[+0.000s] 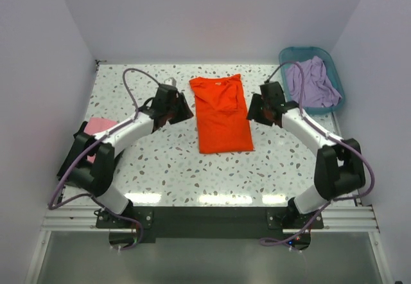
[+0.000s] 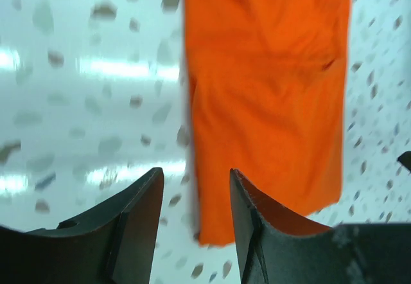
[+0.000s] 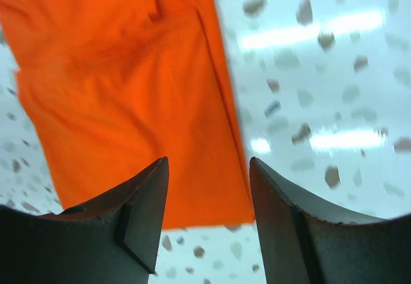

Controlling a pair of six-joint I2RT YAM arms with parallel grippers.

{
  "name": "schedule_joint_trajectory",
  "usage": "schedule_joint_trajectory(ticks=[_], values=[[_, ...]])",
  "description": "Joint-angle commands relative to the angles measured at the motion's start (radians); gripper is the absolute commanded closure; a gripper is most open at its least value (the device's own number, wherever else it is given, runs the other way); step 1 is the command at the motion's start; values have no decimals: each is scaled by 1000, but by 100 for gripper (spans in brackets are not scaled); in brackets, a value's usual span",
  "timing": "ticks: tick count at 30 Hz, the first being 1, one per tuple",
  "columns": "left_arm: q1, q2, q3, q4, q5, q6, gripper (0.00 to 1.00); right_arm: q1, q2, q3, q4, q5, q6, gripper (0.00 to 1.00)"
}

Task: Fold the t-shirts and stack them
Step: Fold the tshirt

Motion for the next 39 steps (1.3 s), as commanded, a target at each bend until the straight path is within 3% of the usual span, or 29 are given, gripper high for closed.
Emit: schedule_joint_trajectory(ticks=[1, 6, 10, 18, 25, 29, 34, 39], values=[[-55, -76, -195, 42, -1, -63, 50, 26, -112, -172, 20, -21, 27, 42], [-138, -97, -386, 186, 90, -144, 51, 80, -174, -352, 84, -37, 85, 39], [-166, -74, -442, 321, 133, -184, 51, 90, -182, -410, 126, -18, 113, 39], [-180, -34, -430, 318, 116, -196, 52, 90, -143, -427, 188, 5, 147, 41], [-195, 23, -402, 263, 78, -213, 63, 90, -100, -418, 221, 13, 156, 44], [-210, 41, -391, 242, 55, -218, 68, 92, -99, -424, 222, 16, 158, 52], [-217, 48, -362, 205, 32, -224, 84, 90, -93, -426, 219, 16, 150, 67], [-217, -9, -318, 78, -31, -192, 94, 92, -112, -411, 167, 26, 118, 97]])
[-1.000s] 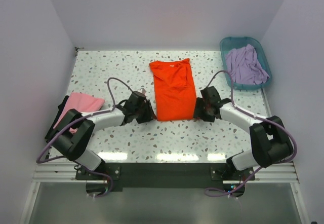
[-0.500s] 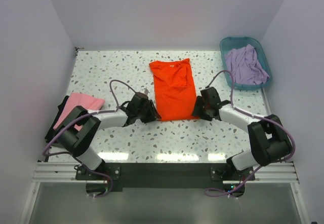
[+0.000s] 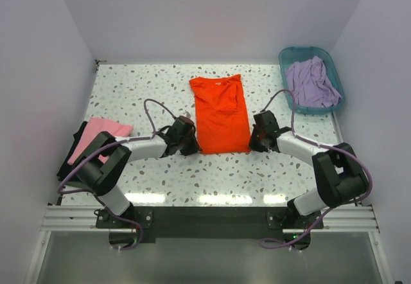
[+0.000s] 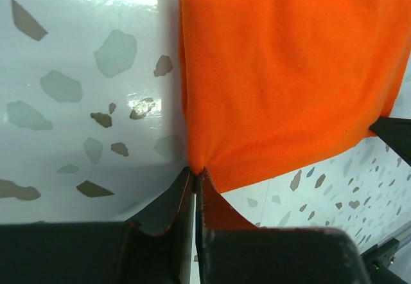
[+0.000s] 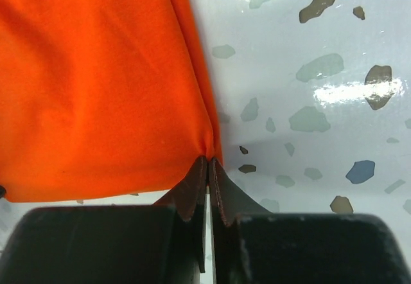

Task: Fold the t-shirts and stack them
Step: Fold the tshirt

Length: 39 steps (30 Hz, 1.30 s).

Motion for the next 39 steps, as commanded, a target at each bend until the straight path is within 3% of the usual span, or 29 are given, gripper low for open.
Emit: schedule_joint_trajectory(ticks=[1, 3, 12, 19, 27, 34, 35, 39], values=[[-3, -40, 37, -181, -87, 41, 95, 0, -19, 16, -19, 43, -25, 100], [-2, -55, 62, -223, -106, 63, 100, 0, -48, 19, -59, 43, -43, 100], [-5, -193, -21, -326, -103, 65, 100, 40, -249, -117, -148, -54, -32, 100], [-77, -310, -170, -364, -90, 2, 100, 317, -399, -255, -198, -34, 147, 100], [-154, -358, -237, -384, -87, -23, 100, 361, -489, -292, -293, 1, 176, 100], [-154, -399, -208, -396, -106, 28, 81, 359, -495, -254, -326, 26, 149, 79], [-154, -404, -198, -399, -107, 32, 72, 359, -498, -251, -330, 30, 147, 68], [-154, -405, -197, -416, -107, 41, 56, 358, -504, -248, -329, 32, 153, 54]])
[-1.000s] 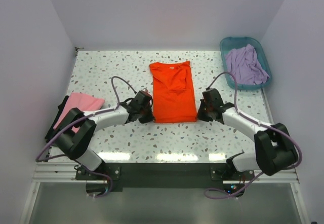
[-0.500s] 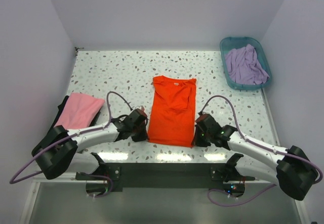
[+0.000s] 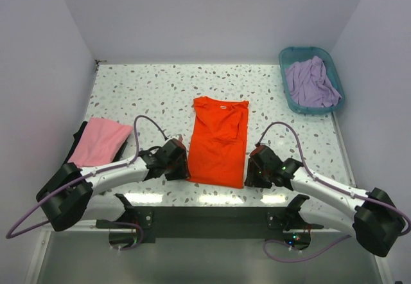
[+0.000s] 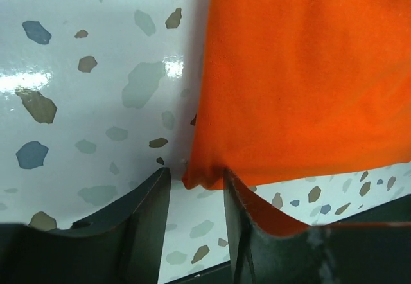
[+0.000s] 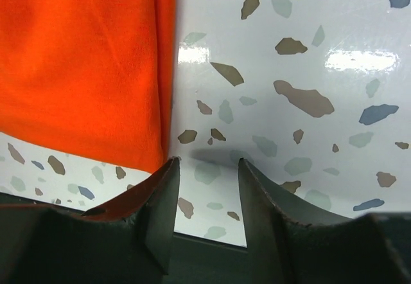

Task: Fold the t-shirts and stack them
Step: Fold the tshirt

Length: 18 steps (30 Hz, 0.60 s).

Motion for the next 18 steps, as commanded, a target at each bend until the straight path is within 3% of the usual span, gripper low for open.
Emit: schedule_joint_trajectory(ticks=[1, 7, 18], values=[[0, -16, 11, -59, -25, 25, 54, 2, -20, 34, -32, 30, 5, 54], [0, -82, -46, -43, -15, -1, 51, 1, -66, 8, -1, -3, 63, 57], [9, -109, -83, 80, 22, -5, 57, 8, -52, -2, 85, -54, 135, 57]])
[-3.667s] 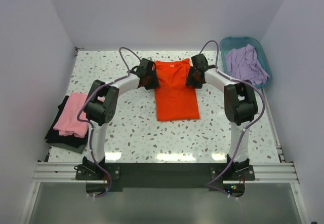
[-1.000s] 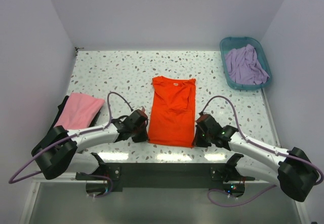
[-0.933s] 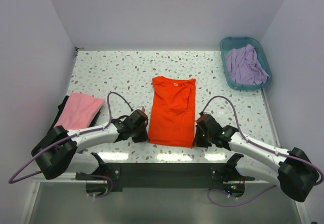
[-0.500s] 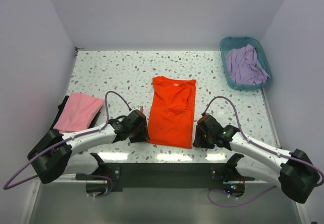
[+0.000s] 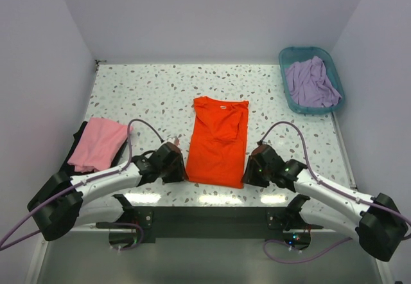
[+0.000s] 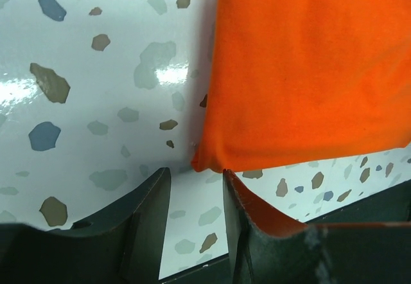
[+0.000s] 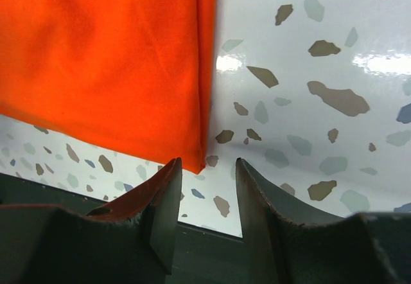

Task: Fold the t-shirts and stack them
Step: Fold the tshirt

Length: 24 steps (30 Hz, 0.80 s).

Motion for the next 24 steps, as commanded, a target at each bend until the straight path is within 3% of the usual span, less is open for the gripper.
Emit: schedule_joint_trajectory(ticks=[1, 8, 17, 24], values=[[6, 4, -19, 85, 20, -6, 58, 11, 16, -13, 80, -33, 54, 57], [8, 43, -69, 179, 60, -13, 63, 54, 53, -47, 135, -30, 102, 58], [5, 83, -68, 134, 32, 10, 72, 92, 78, -85, 144, 12, 139, 63], [-1, 120, -59, 146, 38, 37, 87, 94, 102, -76, 164, 36, 131, 87]])
